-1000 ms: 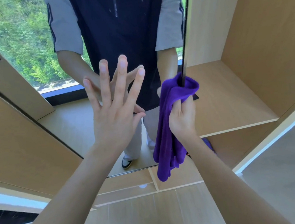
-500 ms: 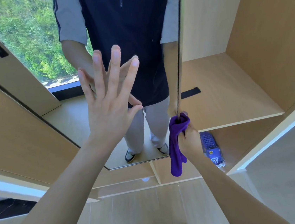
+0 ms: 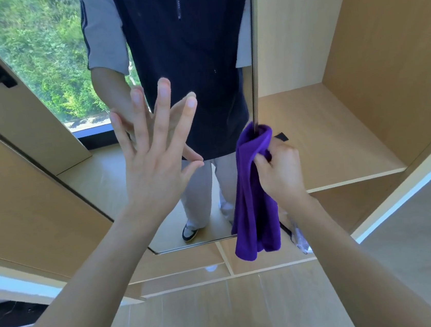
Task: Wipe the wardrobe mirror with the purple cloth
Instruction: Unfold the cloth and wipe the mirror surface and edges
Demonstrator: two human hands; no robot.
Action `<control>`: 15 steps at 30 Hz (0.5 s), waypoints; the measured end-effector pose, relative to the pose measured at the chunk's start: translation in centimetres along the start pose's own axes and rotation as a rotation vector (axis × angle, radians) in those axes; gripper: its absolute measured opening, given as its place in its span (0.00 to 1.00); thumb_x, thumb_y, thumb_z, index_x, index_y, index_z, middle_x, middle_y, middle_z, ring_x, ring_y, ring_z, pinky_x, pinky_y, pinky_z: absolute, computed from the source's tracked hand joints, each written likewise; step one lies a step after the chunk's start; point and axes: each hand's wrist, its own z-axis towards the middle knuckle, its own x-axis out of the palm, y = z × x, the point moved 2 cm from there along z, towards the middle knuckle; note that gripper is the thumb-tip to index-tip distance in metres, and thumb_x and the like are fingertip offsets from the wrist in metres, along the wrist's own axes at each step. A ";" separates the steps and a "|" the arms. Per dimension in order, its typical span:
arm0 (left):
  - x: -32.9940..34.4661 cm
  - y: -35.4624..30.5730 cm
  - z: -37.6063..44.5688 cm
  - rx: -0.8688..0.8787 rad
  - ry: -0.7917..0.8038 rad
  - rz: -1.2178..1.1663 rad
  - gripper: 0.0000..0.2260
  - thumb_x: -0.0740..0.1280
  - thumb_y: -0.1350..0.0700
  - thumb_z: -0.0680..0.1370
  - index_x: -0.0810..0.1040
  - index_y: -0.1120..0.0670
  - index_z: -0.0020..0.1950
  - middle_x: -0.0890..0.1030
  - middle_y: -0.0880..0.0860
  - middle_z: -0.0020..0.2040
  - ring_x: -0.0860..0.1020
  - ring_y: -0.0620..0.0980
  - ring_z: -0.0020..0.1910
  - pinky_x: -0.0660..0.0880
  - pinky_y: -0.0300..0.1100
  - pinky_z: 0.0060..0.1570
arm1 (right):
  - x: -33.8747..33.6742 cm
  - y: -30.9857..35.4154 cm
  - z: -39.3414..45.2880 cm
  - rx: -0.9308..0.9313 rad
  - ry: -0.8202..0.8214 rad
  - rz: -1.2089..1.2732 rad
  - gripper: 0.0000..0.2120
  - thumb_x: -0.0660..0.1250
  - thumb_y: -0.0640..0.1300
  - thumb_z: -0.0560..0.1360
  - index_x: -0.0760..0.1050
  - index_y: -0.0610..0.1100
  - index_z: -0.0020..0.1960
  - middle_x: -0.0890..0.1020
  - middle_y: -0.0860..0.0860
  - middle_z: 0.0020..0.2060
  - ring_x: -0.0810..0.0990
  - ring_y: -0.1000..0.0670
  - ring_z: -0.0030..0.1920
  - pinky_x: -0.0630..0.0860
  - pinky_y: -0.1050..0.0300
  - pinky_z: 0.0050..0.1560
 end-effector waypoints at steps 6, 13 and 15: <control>-0.7 -0.1 0.0 -0.005 0.009 -0.028 0.52 0.76 0.41 0.69 0.50 0.49 0.85 0.50 0.58 0.84 0.52 0.69 0.81 0.50 0.75 0.75 | 2.3 4.0 1.9 0.136 -0.118 0.346 0.08 0.71 0.51 0.71 0.73 0.54 0.44 0.80 0.59 0.33 0.78 0.59 0.33 0.73 0.69 0.35; -0.2 0.1 -0.1 0.017 0.001 -0.039 0.53 0.75 0.38 0.70 0.47 0.47 0.85 0.51 0.59 0.84 0.52 0.69 0.81 0.51 0.75 0.74 | 6.2 -2.0 -4.9 0.452 0.008 0.214 0.22 0.76 0.47 0.68 0.64 0.58 0.52 0.80 0.57 0.44 0.80 0.59 0.45 0.80 0.52 0.53; 0.1 0.2 0.0 0.022 -0.006 -0.033 0.53 0.75 0.38 0.70 0.47 0.47 0.85 0.49 0.58 0.84 0.51 0.69 0.81 0.50 0.74 0.75 | 6.4 -2.8 -5.4 0.477 0.047 0.198 0.23 0.76 0.45 0.69 0.65 0.58 0.52 0.79 0.59 0.44 0.80 0.58 0.46 0.79 0.61 0.48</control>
